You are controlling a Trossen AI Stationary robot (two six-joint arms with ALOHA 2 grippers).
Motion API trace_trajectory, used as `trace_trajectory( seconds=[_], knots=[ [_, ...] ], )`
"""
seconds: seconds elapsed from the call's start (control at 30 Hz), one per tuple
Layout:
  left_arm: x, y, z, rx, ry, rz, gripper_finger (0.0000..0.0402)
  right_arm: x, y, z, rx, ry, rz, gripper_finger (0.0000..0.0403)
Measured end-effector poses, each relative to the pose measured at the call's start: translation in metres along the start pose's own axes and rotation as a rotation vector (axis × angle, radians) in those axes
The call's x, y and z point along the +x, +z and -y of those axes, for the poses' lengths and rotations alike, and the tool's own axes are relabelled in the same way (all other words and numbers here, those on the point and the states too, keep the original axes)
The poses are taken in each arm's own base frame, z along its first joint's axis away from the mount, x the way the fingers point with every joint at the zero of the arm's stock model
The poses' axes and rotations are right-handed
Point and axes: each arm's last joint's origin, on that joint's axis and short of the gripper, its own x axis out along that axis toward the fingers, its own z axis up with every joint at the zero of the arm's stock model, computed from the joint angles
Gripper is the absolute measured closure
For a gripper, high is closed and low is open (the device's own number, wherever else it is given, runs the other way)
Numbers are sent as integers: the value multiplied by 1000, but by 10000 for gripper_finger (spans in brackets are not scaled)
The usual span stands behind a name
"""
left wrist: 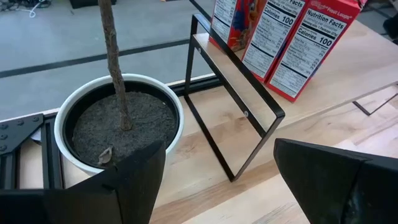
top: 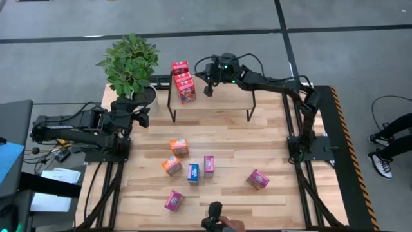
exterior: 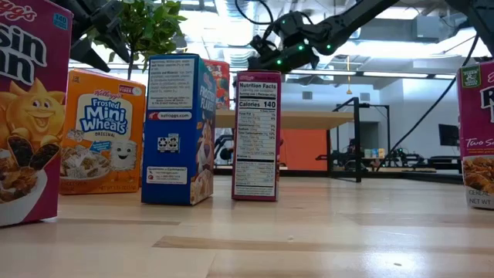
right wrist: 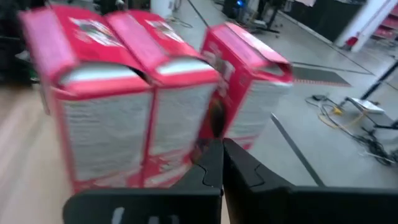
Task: Stack cereal on shelf
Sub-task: Put the red cereal box on the shelf aligned with the other red cereal box on the shelf
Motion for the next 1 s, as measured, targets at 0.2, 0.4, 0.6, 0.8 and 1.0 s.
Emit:
trace_trajectory(
  seconds=[0.2,0.4,0.6,0.8,1.0],
  knots=[
    [0,0,0,-9,2,3,111,0,-1,-1,22,22,-6,369],
    [0,0,0,-6,2,2,111,6,2,-18,12,80,8,380],
    [0,0,0,-8,2,2,111,9,1,-31,7,120,-26,384],
    [0,0,0,-10,-1,-1,111,10,1,-36,6,135,-35,366],
    [0,0,0,-18,-1,-1,111,8,0,-39,9,141,-78,370]
  ],
)
